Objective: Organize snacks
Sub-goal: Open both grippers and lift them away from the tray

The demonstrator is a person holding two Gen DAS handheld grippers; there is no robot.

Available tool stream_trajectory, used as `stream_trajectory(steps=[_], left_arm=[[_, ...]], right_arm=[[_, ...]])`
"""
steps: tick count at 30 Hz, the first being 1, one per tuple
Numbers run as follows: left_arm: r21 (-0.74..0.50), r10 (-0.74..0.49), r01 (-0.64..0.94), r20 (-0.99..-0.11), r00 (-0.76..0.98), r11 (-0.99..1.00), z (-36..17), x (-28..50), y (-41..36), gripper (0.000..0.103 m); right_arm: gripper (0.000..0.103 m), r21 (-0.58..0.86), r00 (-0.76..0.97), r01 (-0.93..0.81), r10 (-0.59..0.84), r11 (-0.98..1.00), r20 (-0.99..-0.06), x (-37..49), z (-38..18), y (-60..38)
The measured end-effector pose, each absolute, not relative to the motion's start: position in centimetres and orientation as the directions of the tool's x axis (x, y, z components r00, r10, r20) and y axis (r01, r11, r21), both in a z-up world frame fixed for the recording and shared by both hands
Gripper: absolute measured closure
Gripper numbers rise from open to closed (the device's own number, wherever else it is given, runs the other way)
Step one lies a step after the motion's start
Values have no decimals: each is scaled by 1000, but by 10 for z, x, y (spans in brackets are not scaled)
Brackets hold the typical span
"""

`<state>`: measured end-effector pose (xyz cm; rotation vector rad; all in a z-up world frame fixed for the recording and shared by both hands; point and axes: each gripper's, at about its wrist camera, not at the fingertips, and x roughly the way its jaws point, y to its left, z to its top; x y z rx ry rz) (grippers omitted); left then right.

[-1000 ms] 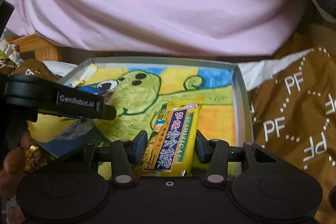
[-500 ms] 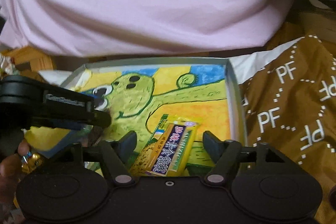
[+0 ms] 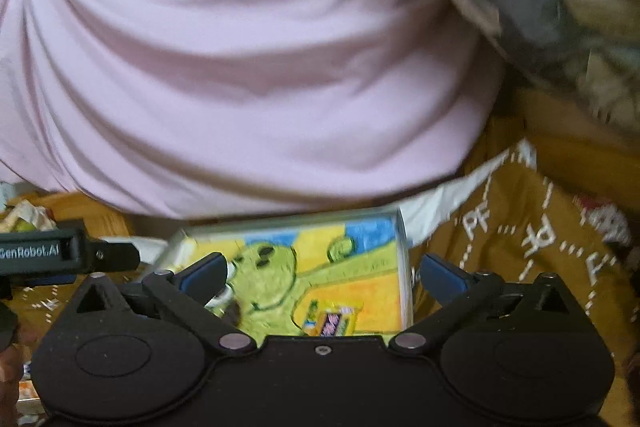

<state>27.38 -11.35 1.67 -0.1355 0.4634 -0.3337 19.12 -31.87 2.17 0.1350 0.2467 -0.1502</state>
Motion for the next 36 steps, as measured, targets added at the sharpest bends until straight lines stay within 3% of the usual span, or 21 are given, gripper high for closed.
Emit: stream_trajectory(steps=[7,20,28,36], left_arm=[[-177,-318,271,-350,881,946,42,222,-86,0],[-139,-252,222,-263,931,965,53,127,-23,0],[-137,-242,207,-335,910,969,37,93,10,0],[-118,-214,181,-408,888,976,11,76,25,0]], right_arm=[[1,87,981,105,-89,991,-170,135,45,-292],[1,4,993,-10,10,1000,-117,47,51,-234],[1,-38,983,-65,57,997,-173,22,38,-202],[1,-79,943,-73,44,994,-330,20,14,-184]])
